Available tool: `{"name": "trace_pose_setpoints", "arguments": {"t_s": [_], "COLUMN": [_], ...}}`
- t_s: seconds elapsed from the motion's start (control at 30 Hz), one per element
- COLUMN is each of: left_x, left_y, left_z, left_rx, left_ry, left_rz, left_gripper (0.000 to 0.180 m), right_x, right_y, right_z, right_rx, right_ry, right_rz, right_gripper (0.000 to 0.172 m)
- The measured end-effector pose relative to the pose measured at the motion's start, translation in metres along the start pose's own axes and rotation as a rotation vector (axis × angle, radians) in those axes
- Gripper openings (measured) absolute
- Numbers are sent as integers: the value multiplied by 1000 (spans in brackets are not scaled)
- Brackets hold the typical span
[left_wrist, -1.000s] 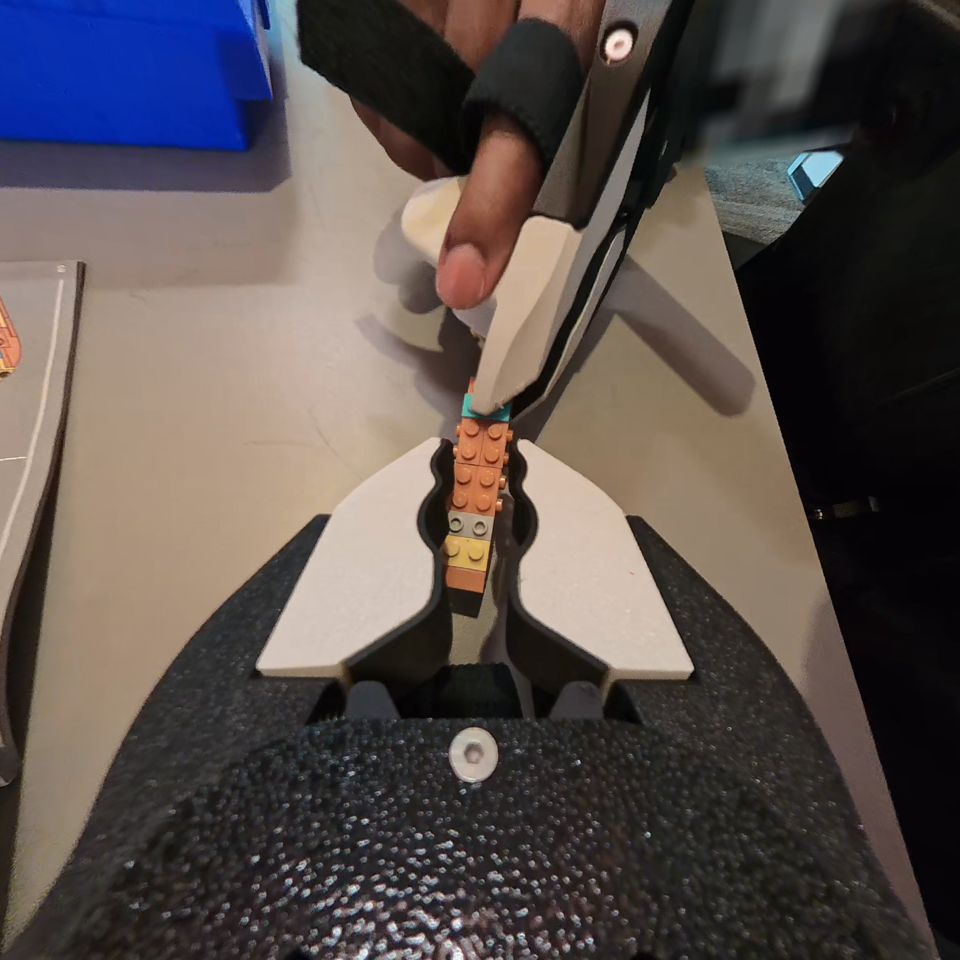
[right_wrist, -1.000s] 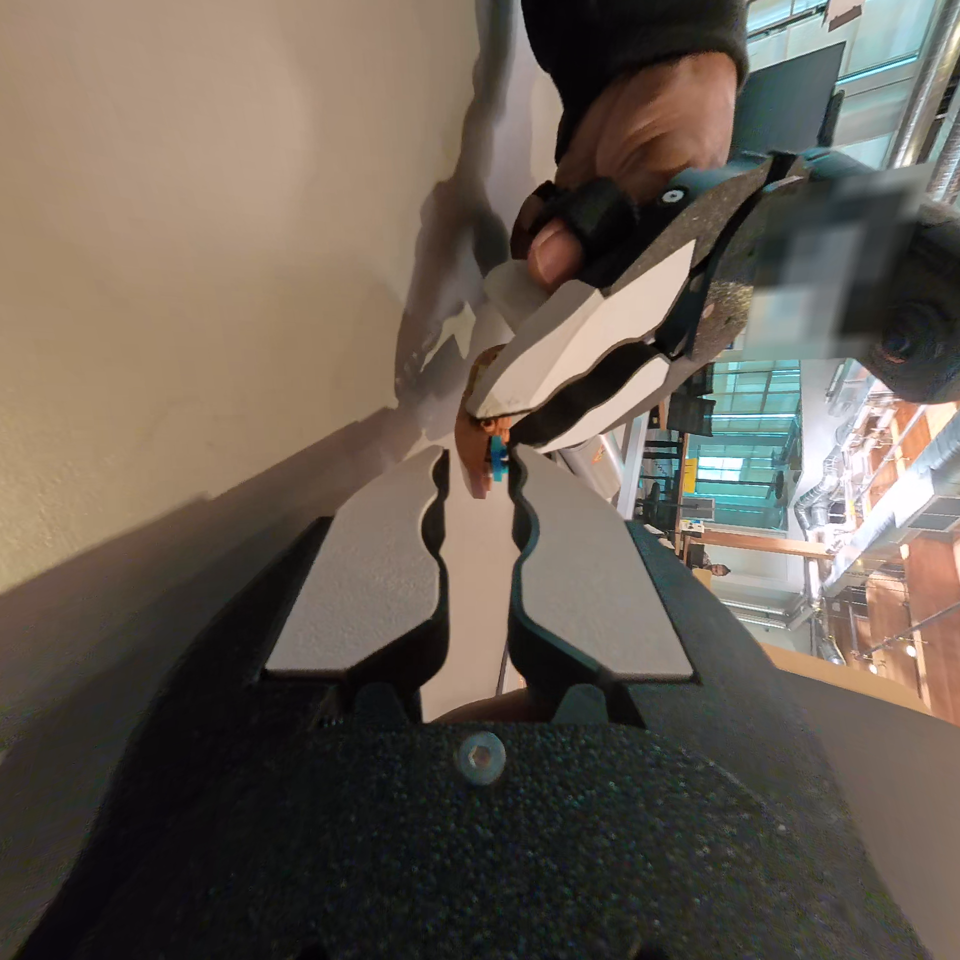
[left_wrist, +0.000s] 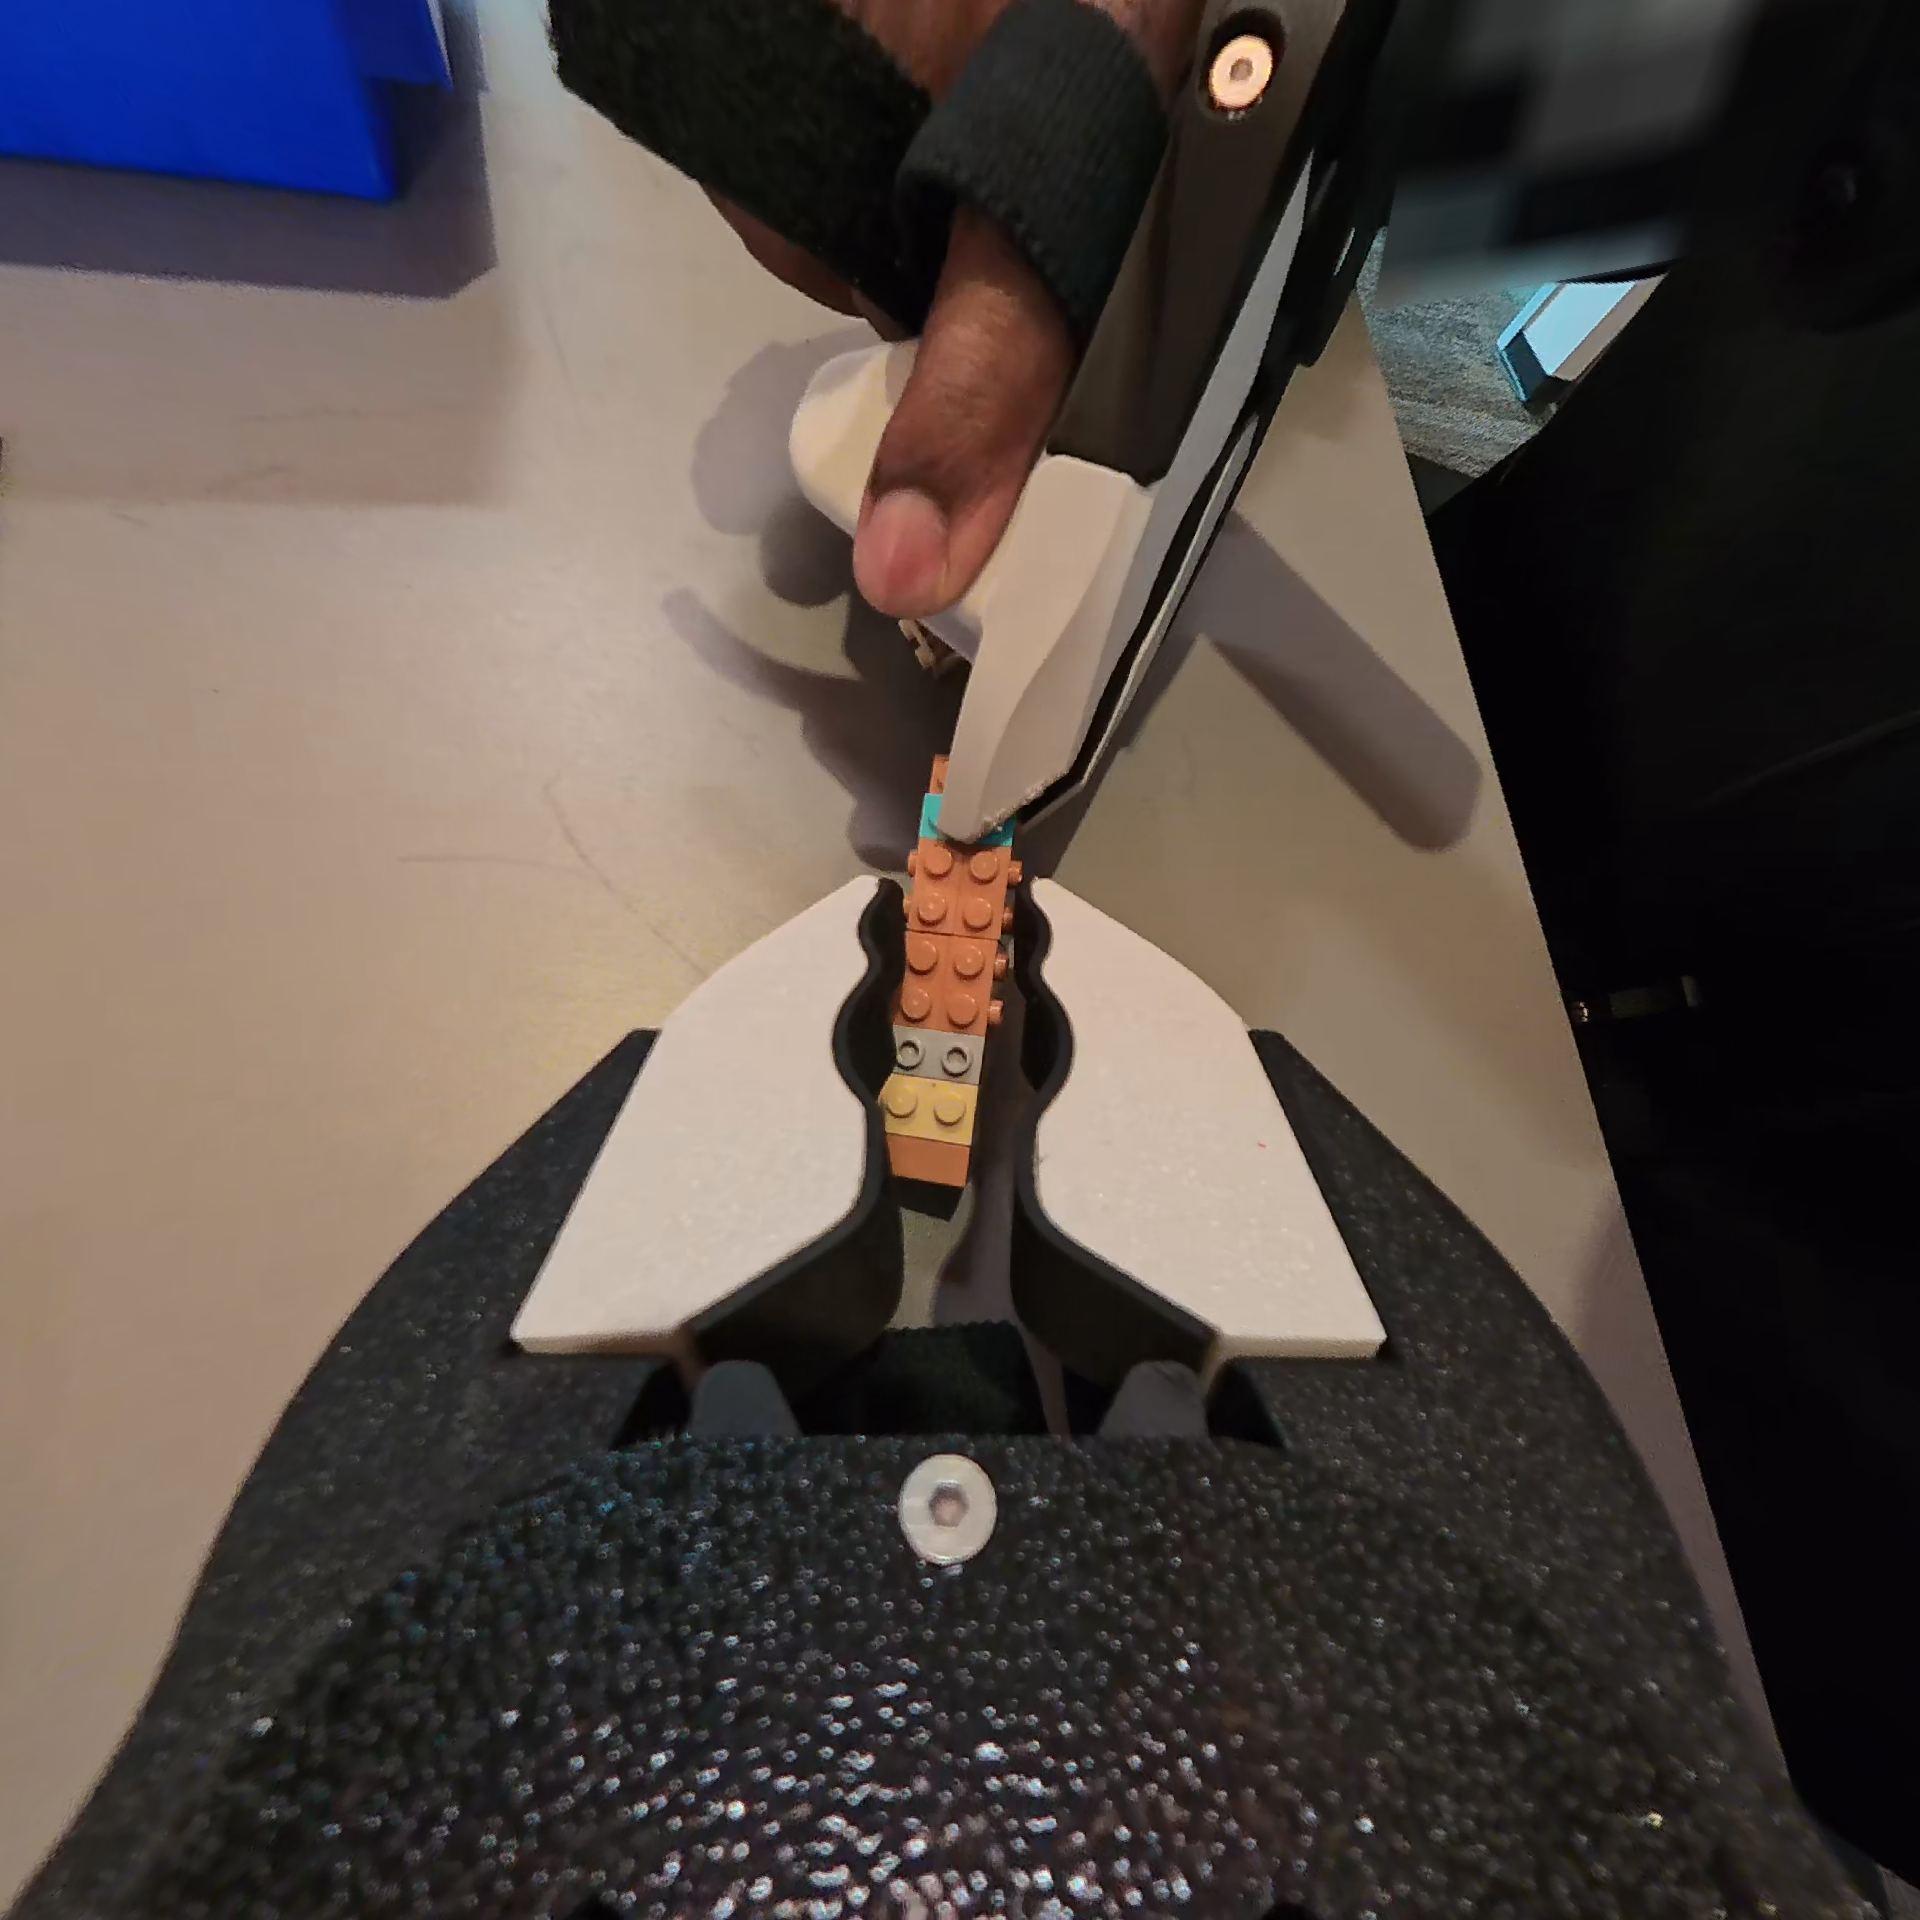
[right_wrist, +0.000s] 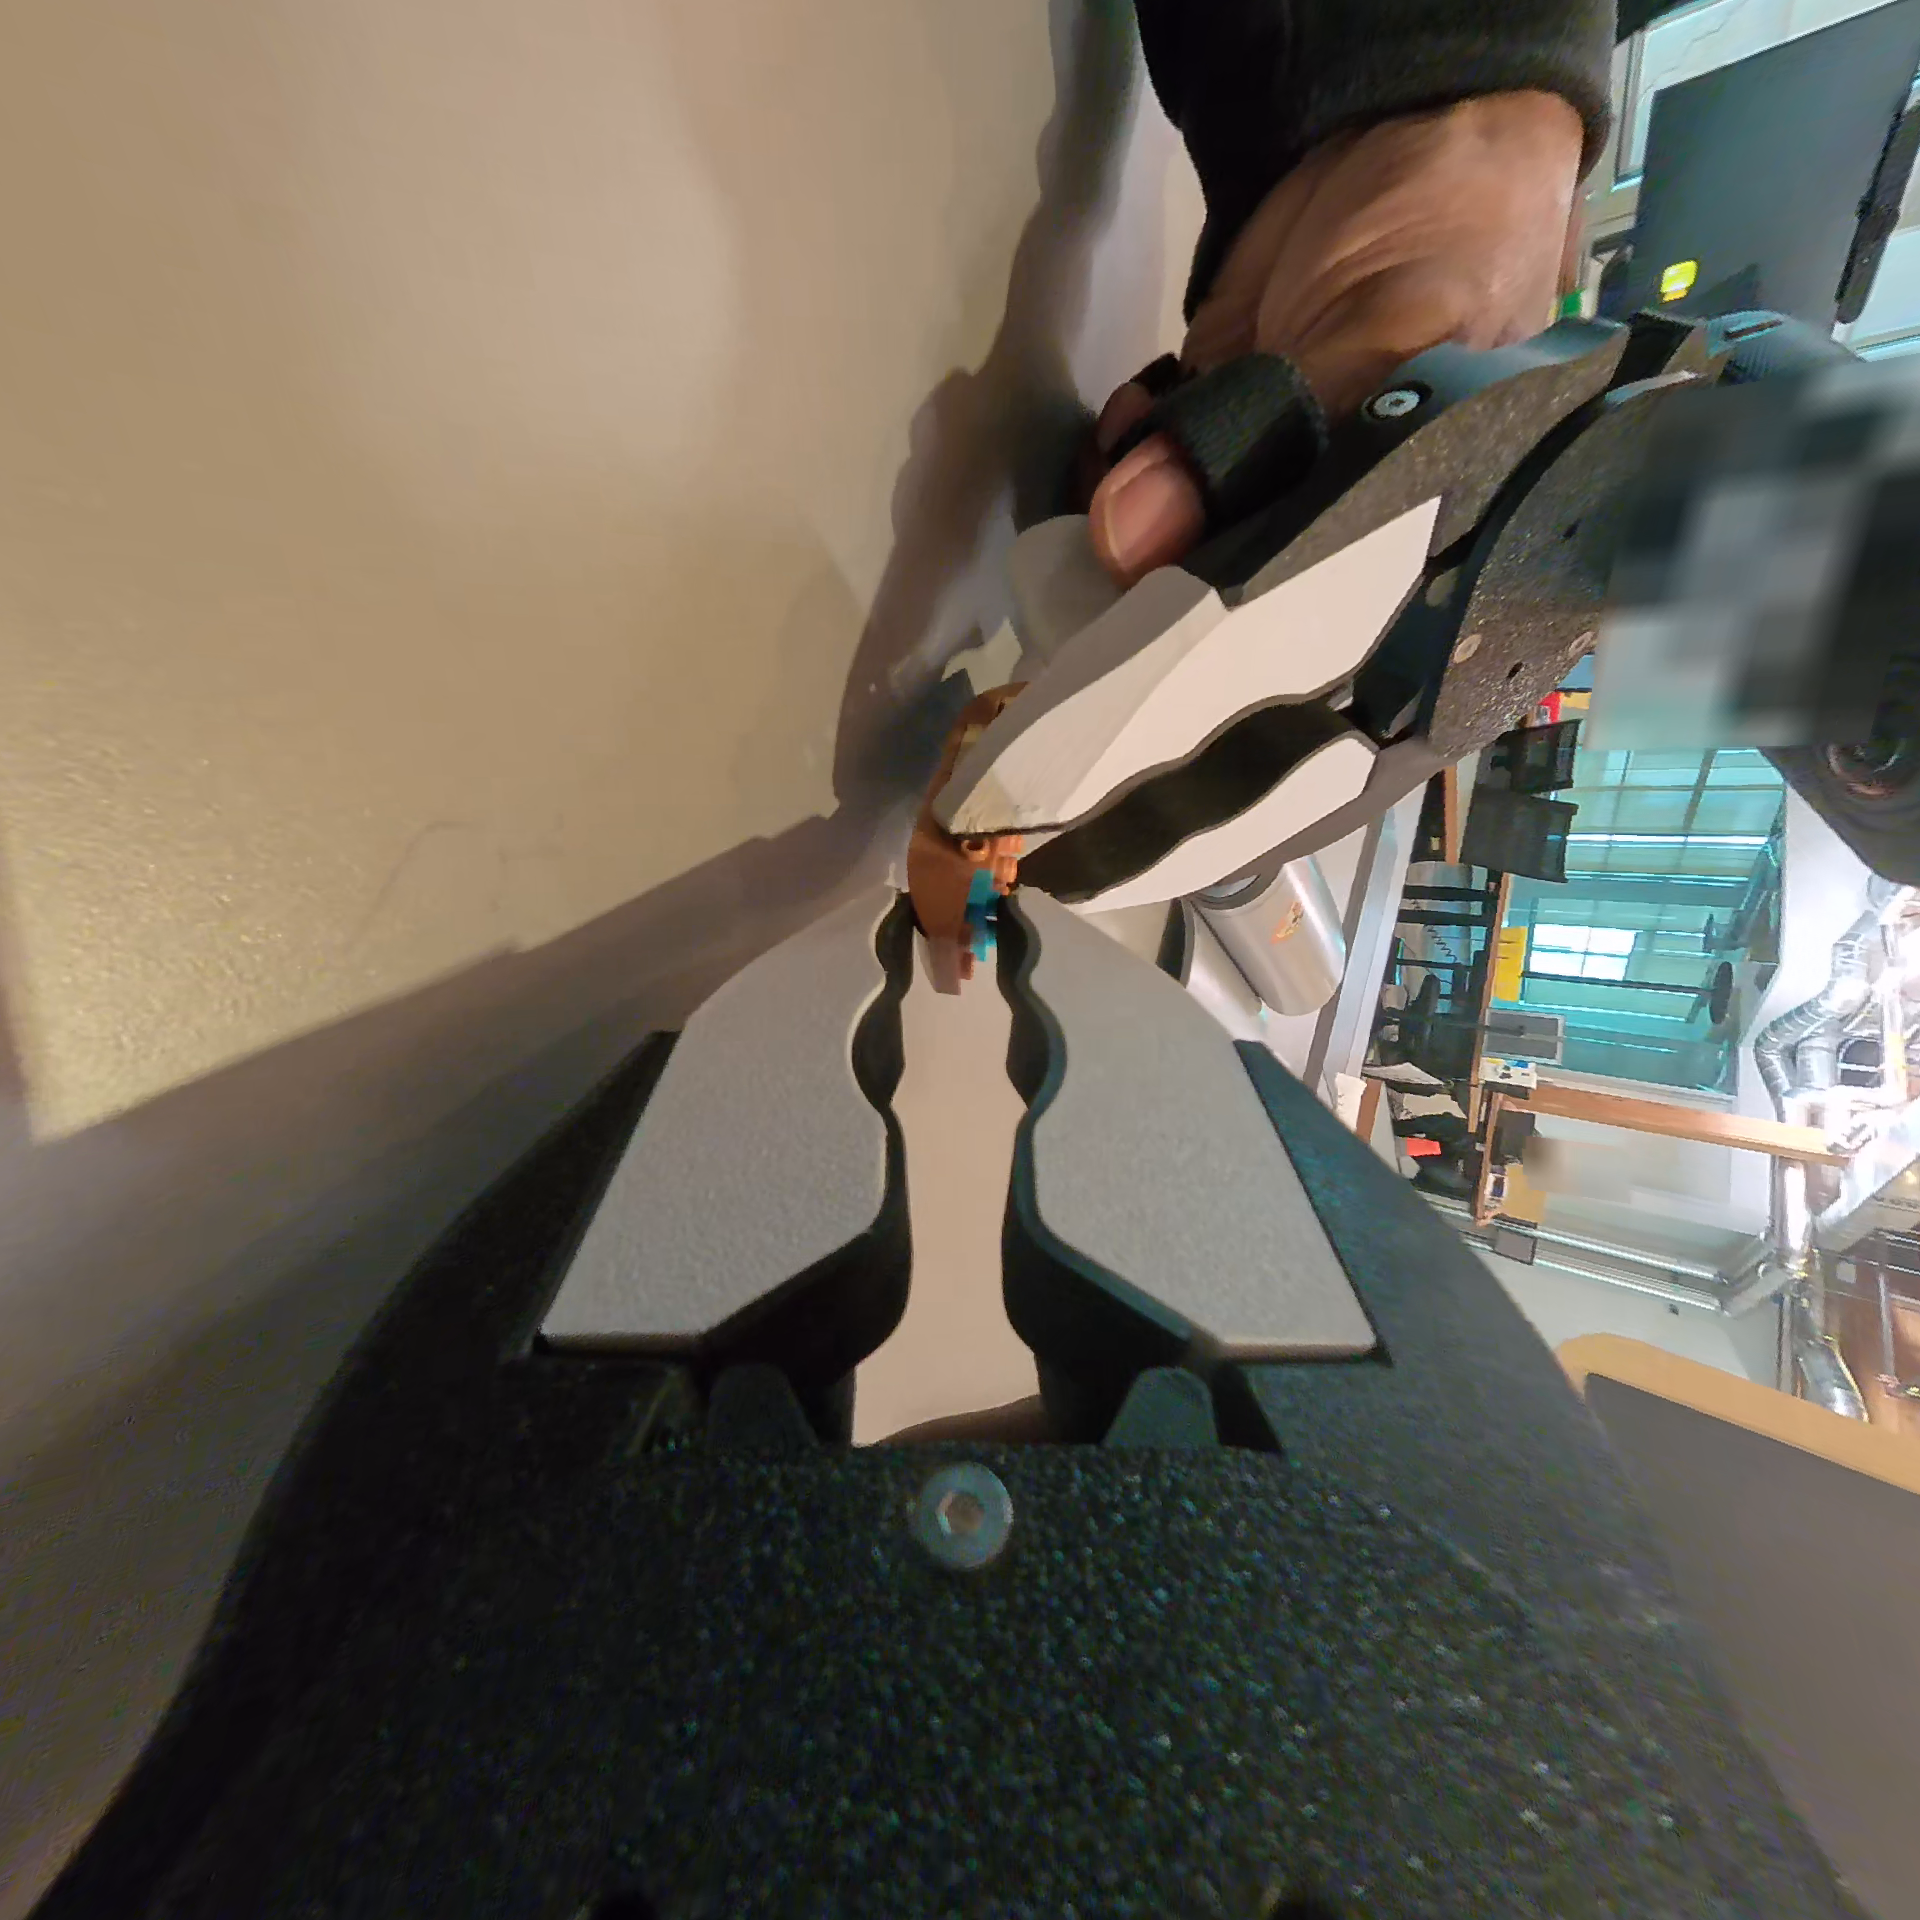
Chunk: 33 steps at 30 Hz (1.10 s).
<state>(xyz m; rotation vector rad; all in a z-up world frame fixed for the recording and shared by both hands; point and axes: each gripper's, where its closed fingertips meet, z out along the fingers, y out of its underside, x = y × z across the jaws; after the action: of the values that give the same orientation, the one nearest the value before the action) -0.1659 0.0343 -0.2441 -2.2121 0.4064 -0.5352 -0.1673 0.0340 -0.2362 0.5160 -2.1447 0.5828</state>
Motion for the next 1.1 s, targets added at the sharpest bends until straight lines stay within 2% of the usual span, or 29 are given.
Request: {"name": "trace_pose_setpoints", "arguments": {"t_s": [0.2,0.3,0.37,0.53,0.67,0.83,1.1], "left_x": [-5,-9,-11,-16,-16,-20,-20], "left_y": [-2,-3,-1,8,10,13,12], "left_z": [-2,-4,-4,-2,0,1,3], "left_rx": [19,20,2,-62,-93,-124,-109], "left_ry": [-27,-67,-93,-148,-177,-225,-247], "left_rz": [-9,10,31,80,121,176,207], "left_gripper": [20,20,20,19,20,20,21], "right_x": [4,9,11,11,-10,-33,-44], "right_y": [4,9,17,36,44,45,41], "right_z": [1,-5,-14,-47,-61,-52,-44], "right_rx": [-8,-17,-40,-20,15,2,43], "right_ry": [31,51,52,0,-162,-239,-297], "right_rz": [51,66,88,286,482,497,556], "right_gripper": [16,34,38,33,25,23,23]}}
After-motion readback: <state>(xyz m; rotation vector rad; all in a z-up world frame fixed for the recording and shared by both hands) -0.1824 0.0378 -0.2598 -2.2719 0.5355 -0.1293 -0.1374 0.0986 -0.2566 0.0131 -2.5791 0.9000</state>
